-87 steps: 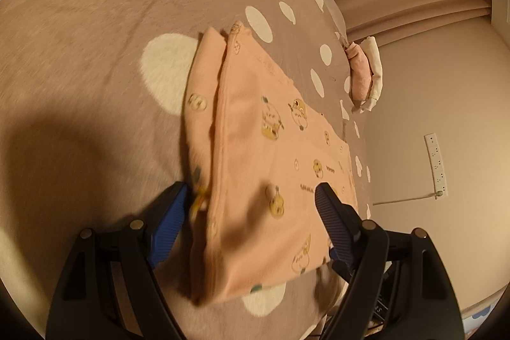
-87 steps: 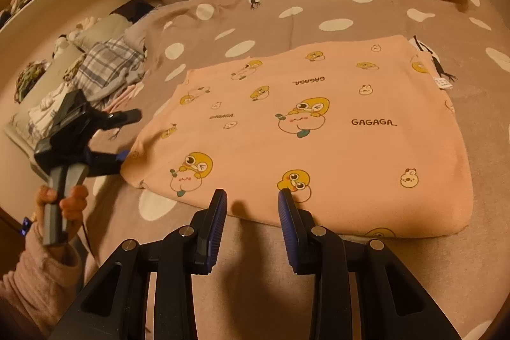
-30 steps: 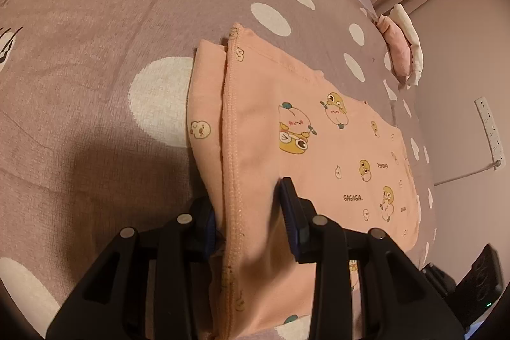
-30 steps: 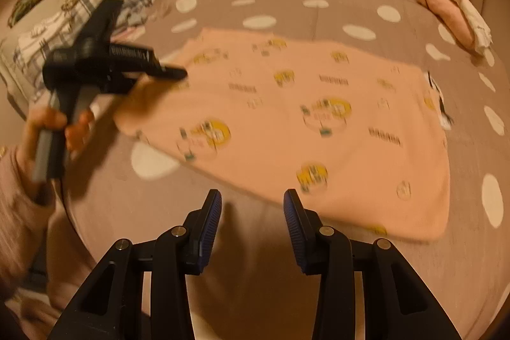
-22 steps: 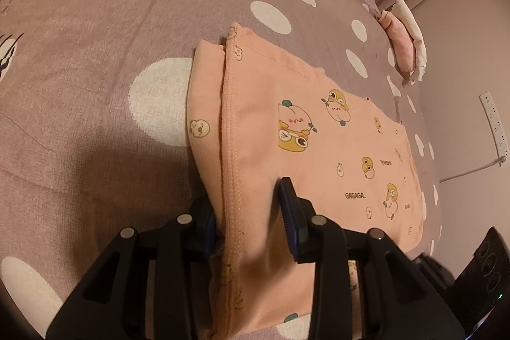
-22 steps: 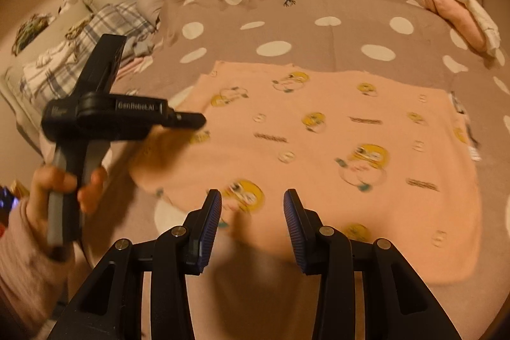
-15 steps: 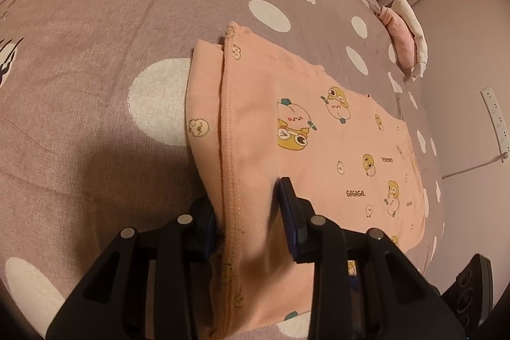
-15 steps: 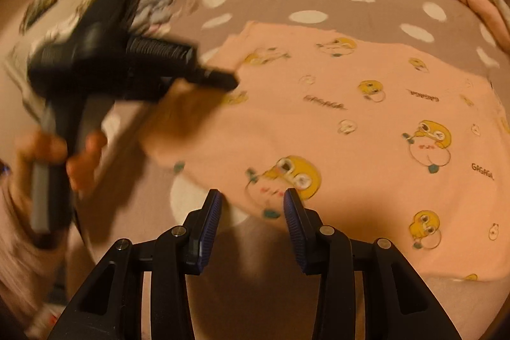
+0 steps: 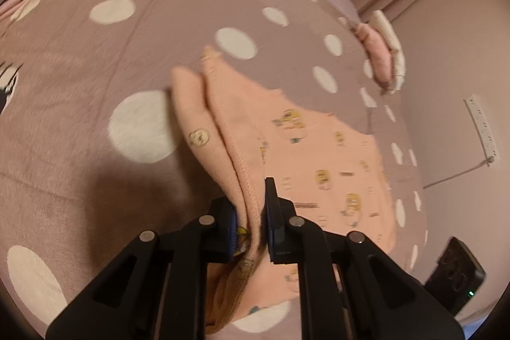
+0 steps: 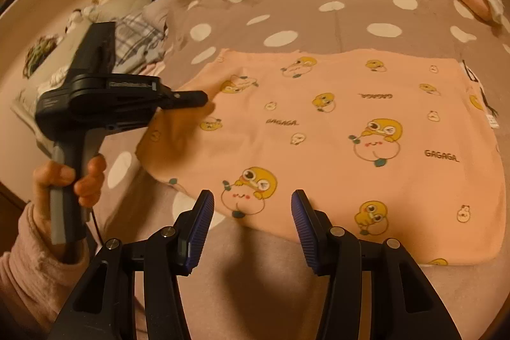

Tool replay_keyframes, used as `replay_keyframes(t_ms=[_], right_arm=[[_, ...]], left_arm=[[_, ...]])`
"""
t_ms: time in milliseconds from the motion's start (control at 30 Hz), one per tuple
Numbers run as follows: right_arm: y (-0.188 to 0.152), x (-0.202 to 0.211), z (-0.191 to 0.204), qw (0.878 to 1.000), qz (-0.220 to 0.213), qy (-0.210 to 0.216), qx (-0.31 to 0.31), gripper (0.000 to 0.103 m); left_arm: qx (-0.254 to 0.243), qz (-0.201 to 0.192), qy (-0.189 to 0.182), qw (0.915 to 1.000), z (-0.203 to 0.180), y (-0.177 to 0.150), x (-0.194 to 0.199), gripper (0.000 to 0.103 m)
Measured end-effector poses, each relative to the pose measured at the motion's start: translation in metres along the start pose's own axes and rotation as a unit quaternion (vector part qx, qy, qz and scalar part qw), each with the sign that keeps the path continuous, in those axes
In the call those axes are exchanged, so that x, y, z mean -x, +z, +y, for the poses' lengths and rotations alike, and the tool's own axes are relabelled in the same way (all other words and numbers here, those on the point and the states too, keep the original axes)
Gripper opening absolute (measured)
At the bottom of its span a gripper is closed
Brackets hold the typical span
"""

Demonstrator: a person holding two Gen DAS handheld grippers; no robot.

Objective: Fold small clothes

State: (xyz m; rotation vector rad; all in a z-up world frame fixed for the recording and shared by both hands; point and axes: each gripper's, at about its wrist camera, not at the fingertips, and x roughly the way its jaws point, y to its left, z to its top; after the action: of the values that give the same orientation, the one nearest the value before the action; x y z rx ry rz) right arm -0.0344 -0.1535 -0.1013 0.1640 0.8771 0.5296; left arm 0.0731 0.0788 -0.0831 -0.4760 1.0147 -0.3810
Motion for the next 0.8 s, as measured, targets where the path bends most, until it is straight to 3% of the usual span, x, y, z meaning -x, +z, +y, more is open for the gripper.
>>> replay_keyframes(t_ms=[167, 367, 600, 800], right_arm=[[0.011, 0.006, -0.021, 0.998, -0.026, 0.026, -0.054, 0.051], [0.01, 0.017, -0.06, 0.985, -0.064, 0.062, -0.148, 0.051], [-0.006, 0.038, -0.095, 0.973, -0.092, 0.055, -0.204, 0.051], [-0.009, 0.044, -0.105, 0.971, -0.092, 0.051, -0.214, 0.051]], left_arm=[[-0.035, -0.001, 0.0, 0.9994, -0.034, 0.002, 0.003, 0.012], [-0.083, 0.012, 0.005, 0.9964, -0.077, -0.001, -0.012, 0.013], [-0.138, 0.067, 0.004, 0.9881, -0.13, -0.017, -0.061, 0.017], [-0.107, 0.077, -0.018, 0.9911, -0.128, -0.018, -0.073, 0.013]])
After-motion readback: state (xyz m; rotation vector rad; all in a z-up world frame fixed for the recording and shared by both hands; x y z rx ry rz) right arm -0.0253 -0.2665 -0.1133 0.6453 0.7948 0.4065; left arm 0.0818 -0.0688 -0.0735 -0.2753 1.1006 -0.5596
